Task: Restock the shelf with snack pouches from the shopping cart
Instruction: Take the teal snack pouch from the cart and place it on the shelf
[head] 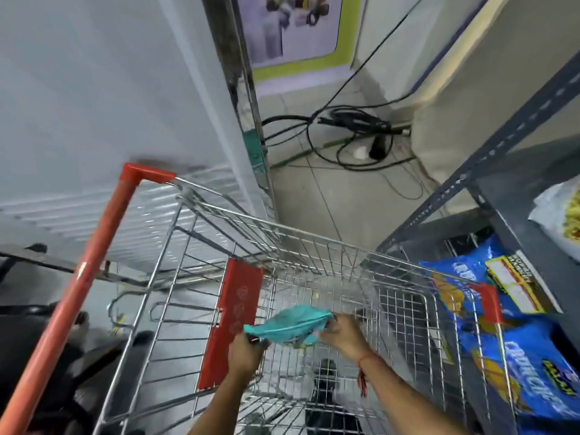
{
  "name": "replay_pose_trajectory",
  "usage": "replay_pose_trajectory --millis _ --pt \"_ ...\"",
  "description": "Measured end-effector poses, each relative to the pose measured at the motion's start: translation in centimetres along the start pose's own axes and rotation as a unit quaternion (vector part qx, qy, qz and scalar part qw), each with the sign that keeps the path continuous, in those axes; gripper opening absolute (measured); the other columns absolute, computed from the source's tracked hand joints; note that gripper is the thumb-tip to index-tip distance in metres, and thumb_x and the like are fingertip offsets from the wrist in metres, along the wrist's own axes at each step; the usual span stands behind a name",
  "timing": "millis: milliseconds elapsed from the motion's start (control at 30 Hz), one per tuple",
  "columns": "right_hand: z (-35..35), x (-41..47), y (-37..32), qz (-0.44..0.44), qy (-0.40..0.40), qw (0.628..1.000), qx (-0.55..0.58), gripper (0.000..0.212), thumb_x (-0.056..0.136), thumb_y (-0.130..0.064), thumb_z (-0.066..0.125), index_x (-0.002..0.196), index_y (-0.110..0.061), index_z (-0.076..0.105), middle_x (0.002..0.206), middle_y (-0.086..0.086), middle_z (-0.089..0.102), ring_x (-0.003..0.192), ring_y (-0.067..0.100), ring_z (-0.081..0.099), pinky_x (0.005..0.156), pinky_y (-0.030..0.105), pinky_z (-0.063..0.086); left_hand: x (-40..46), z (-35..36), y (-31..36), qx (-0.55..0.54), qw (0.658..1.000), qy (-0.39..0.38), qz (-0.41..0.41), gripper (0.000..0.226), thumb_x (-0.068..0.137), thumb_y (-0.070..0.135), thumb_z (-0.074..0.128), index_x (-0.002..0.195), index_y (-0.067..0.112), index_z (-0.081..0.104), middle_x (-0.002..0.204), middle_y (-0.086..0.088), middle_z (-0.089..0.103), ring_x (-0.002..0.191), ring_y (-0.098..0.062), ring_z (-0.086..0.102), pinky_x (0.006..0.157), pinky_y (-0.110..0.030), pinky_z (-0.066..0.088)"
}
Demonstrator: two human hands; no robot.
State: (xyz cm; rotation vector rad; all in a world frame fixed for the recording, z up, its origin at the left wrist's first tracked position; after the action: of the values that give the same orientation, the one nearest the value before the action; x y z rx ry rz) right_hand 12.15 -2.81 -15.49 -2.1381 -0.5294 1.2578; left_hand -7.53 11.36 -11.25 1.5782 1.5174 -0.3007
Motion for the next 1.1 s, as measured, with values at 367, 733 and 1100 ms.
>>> replay_pose_trajectory --millis 367,733,1100 --pt "-3.3 -4.6 -0.1 0.005 0.142 0.988 0.068 0.025 0.084 -0.014 0.067 0.061 -0.013 0.06 0.064 0.004 0.063 0.059 0.003 0.068 0.051 0.026 0.057 -0.3 -0.1 5.1 -0.018 0.987 0.086 0.132 0.015 0.084 0.017 0.064 0.089 0.005 0.072 0.086 -0.016 0.076 0.076 -0.031 0.069 0.064 -0.032 0.049" --pt "-13.3 -22.6 -7.0 -0.085 0.46 0.882 0.056 0.044 0.083 -0.029 0.065 0.051 -0.015 0.038 0.047 -0.002 0.035 0.046 0.0 0.034 0.05 0.029 0.029 -12.0 -3.0 19.4 -0.139 0.904 -0.074 0.398 0.034 0.078 0.047 0.05 0.079 0.015 0.061 0.084 -0.024 0.069 0.084 -0.041 0.065 0.075 -0.048 0.051" --pt "-23.3 -51.6 -18.1 -0.129 0.724 0.677 -0.009 0.045 0.088 -0.027 0.06 0.052 -0.008 0.041 0.051 0.008 0.04 0.049 0.014 0.034 0.05 0.028 0.022 -38.4 -8.5 36.8 -0.184 0.708 -0.23 0.642 0.018 0.078 0.034 0.065 0.07 0.019 0.071 0.074 -0.001 0.073 0.062 -0.009 0.061 0.067 -0.032 0.056"
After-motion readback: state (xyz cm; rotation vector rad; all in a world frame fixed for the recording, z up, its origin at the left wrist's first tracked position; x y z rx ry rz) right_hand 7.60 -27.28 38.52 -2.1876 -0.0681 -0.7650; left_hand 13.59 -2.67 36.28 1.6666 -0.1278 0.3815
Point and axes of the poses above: each hand's wrist, its own x-axis towards the middle knuckle, its own z-axis out of the palm, y = z × x, the point moved 6 cm from there along x, towards the middle knuckle
